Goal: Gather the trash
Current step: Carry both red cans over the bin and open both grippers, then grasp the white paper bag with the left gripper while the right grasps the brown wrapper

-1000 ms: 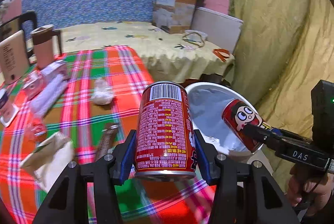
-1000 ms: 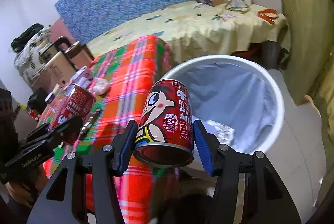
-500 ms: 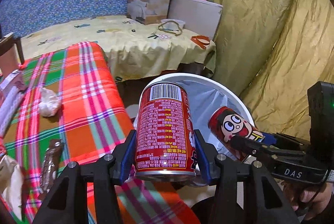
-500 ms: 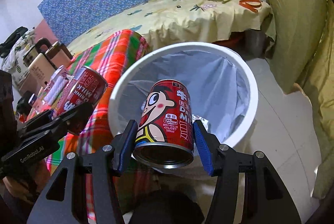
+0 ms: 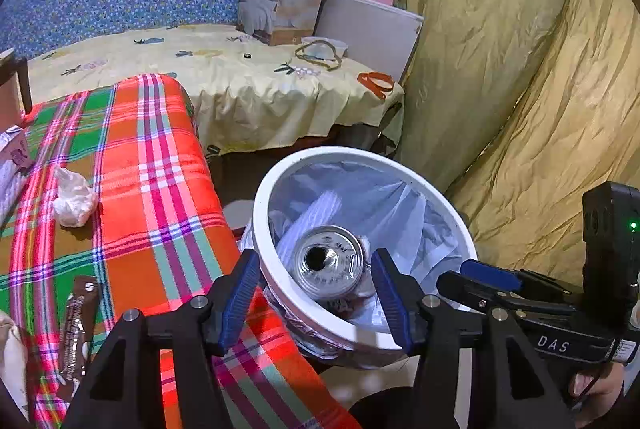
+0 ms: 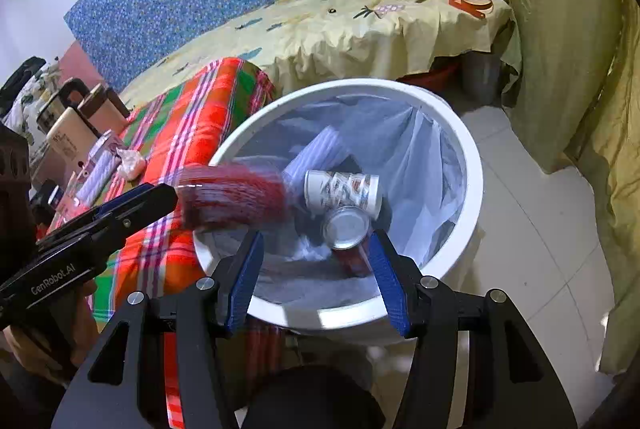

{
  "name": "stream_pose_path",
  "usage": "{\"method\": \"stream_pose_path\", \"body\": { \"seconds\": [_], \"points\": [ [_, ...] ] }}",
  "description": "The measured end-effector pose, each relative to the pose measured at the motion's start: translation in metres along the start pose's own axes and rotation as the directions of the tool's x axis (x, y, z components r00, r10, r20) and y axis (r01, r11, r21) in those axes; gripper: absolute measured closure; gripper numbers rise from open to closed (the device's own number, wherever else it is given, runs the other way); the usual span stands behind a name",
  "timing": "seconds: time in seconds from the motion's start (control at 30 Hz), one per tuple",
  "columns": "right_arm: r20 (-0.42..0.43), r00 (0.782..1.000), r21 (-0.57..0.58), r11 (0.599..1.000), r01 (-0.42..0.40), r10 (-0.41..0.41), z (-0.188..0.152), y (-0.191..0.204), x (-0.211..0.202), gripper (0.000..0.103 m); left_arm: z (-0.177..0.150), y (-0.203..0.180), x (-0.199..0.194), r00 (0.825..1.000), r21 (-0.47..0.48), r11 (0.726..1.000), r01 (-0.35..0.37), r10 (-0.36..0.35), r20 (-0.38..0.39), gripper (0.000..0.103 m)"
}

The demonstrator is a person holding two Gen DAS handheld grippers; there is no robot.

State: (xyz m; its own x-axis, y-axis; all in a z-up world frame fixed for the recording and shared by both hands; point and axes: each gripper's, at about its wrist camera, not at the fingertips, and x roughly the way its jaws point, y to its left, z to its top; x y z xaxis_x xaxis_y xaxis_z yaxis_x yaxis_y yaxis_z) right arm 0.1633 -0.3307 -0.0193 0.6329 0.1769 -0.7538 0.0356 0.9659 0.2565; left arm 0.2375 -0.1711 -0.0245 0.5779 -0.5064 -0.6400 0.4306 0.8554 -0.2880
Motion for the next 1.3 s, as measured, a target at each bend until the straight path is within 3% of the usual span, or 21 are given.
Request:
{"method": "stream_pose_path", "body": {
  "seconds": [0.53,0.93,1.3],
  "points": [
    [0.088,0.995,-0.048,0.998,-0.047,0.051,-0.003,0.029,-0.030,0.047,-0.018,0.021,-0.069,0.994,-0.038,0.996,-0.076,0.079,0.072,0.046],
    [0.050,0.983,-0.138,0.976,-0.171,0.179,-0.019,0.079,-0.024,0.047,-0.056,0.058,-0.123,0.971,-0.076,0.976,-0.206,0.214,0.109,0.046],
    [0.005,0.975,-0.175,0.960,-0.220,0.224,-0.024,0.108,-0.012,0.047,-0.072,0.111,-0.157,0.935,-0.151,0.937,-0.315,0.334,0.122,0.046]
  ]
}}
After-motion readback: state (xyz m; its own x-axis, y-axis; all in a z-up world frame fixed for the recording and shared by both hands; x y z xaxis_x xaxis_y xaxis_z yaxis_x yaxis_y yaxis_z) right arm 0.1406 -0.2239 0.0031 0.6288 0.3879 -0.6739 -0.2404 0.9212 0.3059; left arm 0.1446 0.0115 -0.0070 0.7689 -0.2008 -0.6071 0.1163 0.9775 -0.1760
